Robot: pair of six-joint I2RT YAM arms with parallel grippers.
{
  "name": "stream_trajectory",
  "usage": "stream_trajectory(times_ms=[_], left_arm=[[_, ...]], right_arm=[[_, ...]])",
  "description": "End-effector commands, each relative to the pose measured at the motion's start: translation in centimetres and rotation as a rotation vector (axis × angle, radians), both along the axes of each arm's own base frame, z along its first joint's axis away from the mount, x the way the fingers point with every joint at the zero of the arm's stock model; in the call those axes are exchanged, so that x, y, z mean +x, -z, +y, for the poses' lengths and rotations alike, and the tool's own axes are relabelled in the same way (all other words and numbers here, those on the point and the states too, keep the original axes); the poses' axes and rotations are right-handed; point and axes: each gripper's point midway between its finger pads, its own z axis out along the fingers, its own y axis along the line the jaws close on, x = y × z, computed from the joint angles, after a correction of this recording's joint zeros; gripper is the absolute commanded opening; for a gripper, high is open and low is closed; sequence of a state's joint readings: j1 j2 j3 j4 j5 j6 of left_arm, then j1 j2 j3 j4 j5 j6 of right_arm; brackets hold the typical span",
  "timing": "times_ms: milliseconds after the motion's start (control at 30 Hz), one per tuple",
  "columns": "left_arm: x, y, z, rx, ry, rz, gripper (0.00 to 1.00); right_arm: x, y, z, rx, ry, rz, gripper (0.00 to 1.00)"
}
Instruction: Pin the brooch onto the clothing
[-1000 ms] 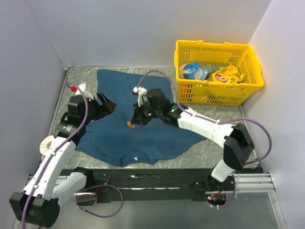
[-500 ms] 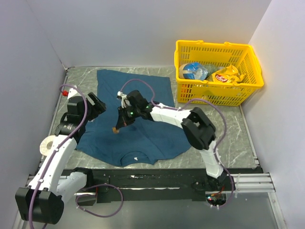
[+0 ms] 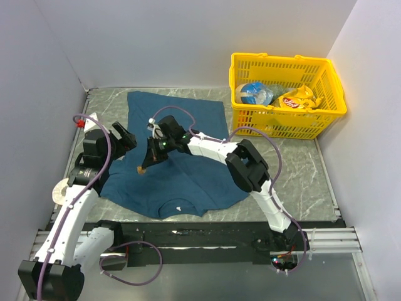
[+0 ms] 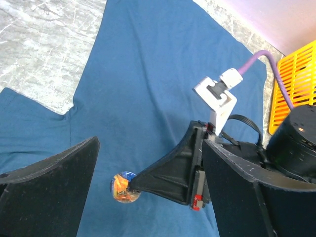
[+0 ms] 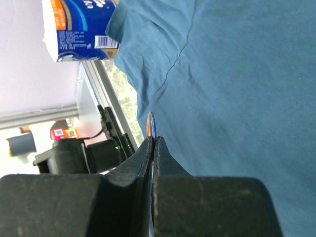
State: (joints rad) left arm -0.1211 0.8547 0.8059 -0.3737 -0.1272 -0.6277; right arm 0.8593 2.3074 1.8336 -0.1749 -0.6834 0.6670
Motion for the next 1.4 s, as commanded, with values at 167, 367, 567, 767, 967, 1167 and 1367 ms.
stream_trajectory(times_ms=[167,367,567,767,967,1167,1367], left_arm=[[0.2,-0.5,-0.6,0.0,0.045,-0.021,0.91],[0.0,-0.5,-0.6,0.003,0.05,-0.024,0.92],[-0.2,-0.3,-0.6,0.009,0.054,-0.018,0.92],[-0.3,-0.1,-0.7,0.007,0.061,-0.017,0.92],[-0.1,0.2,-1.2,-0.015,0.075,-0.019,0.92],[0.0,0.9,-1.4,-0.029,0.078,-0.004,0.91],[0.1,1.2,-1.4,-0.037,0.075,0.002,0.91]], right_arm=[[0.5,2.2,0.9,-0.057,0.073,0.153,0.0],[0.8,3.8,1.0,-0.081,0.1,0.181,0.0],[1.3,4.9,1.0,-0.117,0.125,0.204,0.0],[1.4,5.3,1.0,-0.095,0.122,0.152,0.0],[0.9,6.8,1.2,-0.058,0.088,0.149,0.0],[-0.1,7.0,0.7,-0.012,0.025,0.107,0.0],[0.1,7.1,0.1,-0.013,0.023,0.047,0.0]])
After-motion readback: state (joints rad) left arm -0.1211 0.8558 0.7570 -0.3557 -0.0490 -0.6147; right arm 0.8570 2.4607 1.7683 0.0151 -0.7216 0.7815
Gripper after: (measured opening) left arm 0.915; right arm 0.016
